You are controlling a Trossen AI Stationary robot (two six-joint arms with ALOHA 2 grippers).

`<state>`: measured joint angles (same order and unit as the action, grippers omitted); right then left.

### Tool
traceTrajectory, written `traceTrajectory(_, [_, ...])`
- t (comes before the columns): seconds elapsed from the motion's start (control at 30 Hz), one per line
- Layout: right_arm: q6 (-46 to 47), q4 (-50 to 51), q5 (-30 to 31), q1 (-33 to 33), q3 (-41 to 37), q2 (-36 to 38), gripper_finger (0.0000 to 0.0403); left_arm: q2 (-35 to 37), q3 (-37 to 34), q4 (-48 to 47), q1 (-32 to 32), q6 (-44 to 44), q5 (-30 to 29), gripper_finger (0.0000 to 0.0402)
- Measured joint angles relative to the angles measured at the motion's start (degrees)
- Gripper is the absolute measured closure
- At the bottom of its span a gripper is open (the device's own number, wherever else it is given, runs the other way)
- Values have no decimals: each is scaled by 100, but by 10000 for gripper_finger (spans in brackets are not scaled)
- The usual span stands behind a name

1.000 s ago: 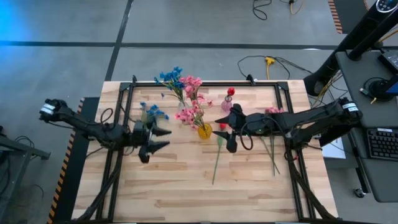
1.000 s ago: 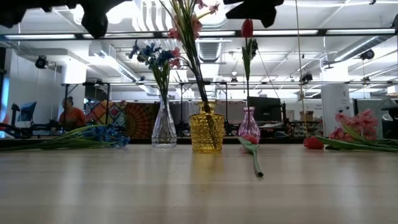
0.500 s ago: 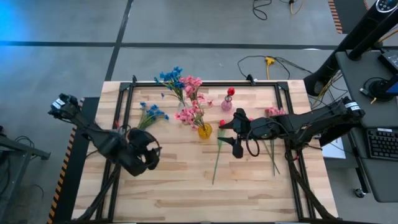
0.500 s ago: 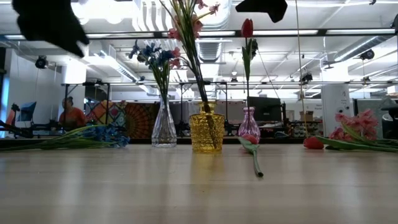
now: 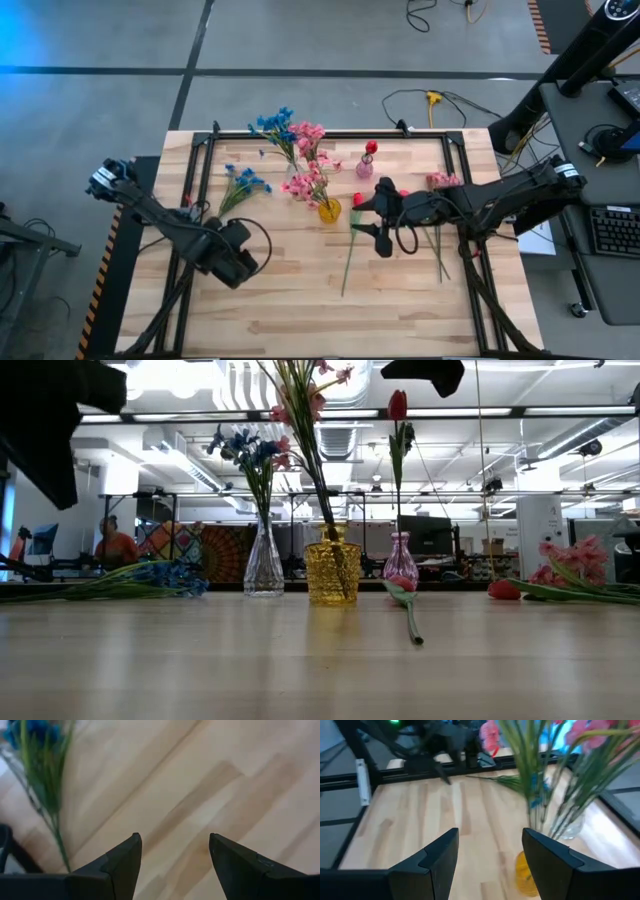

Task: Sort flowers into vase by color
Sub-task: Put the blue flowers into the transparent vase

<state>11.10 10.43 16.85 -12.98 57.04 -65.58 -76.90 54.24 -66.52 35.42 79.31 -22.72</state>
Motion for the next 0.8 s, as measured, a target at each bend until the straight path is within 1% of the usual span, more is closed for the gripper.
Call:
traceTrajectory(0.1, [142,27,-205,-17,0,0,190,-35,-118,-113,-218,73,89,187])
traceTrajectory(0.2, [245,27,-347,-30,0,0,190,-84,-238,-257,-574,50,94,187])
traceTrajectory(0.33, [250,28,-357,-43,0,0,190,-112,-458,-285,-1192,-401,79,187])
traceTrajectory(0.5, [239,33,-357,-52,0,37,190,-85,-941,-206,-2139,-998,73,187])
traceTrajectory(0.6, [238,97,-357,-52,0,66,190,-58,-1251,65,-2686,-1393,-32,187])
traceTrajectory(0.8, [239,151,-355,-52,-2,68,190,121,-1784,1074,-3610,-2306,-33,187])
